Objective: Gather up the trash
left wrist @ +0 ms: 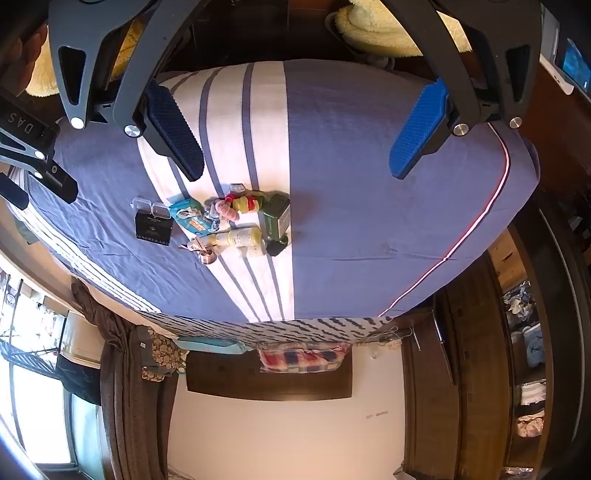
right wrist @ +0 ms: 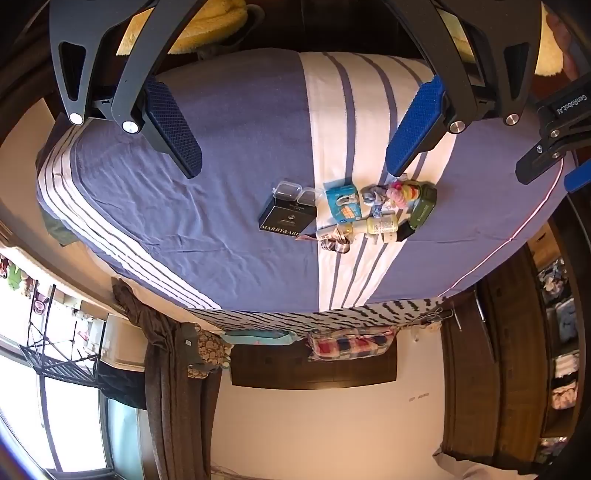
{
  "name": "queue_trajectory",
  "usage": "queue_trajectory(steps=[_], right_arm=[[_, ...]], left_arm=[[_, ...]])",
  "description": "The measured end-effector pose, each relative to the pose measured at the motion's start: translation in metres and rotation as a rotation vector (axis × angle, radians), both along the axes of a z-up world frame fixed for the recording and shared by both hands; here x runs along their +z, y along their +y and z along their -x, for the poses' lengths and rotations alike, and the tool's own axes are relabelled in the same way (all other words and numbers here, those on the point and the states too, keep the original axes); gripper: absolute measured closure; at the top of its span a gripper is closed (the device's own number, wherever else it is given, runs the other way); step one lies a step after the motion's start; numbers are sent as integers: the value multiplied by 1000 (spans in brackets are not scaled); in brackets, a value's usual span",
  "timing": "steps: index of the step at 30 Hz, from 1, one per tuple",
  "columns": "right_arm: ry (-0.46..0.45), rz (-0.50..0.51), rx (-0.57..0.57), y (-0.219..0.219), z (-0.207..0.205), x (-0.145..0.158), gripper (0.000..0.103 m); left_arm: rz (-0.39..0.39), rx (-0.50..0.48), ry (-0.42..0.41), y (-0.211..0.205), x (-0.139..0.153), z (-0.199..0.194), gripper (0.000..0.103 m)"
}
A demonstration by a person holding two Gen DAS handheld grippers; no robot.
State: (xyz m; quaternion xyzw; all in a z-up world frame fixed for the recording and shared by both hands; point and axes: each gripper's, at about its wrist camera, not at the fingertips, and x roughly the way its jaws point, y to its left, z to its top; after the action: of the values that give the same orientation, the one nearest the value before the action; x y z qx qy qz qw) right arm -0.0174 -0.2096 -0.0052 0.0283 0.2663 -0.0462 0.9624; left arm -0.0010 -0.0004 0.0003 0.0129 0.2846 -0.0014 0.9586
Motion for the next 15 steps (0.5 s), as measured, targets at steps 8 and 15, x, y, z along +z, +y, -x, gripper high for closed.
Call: queue_trajectory(steps=[8,15], right_arm=[[2,-4,-1,-1,0,-1,3],[6,3,1,2,2,3,3]], left_arm=[[5,5,3,2,3,0,8],[12,9,-4,4,5,0,8]])
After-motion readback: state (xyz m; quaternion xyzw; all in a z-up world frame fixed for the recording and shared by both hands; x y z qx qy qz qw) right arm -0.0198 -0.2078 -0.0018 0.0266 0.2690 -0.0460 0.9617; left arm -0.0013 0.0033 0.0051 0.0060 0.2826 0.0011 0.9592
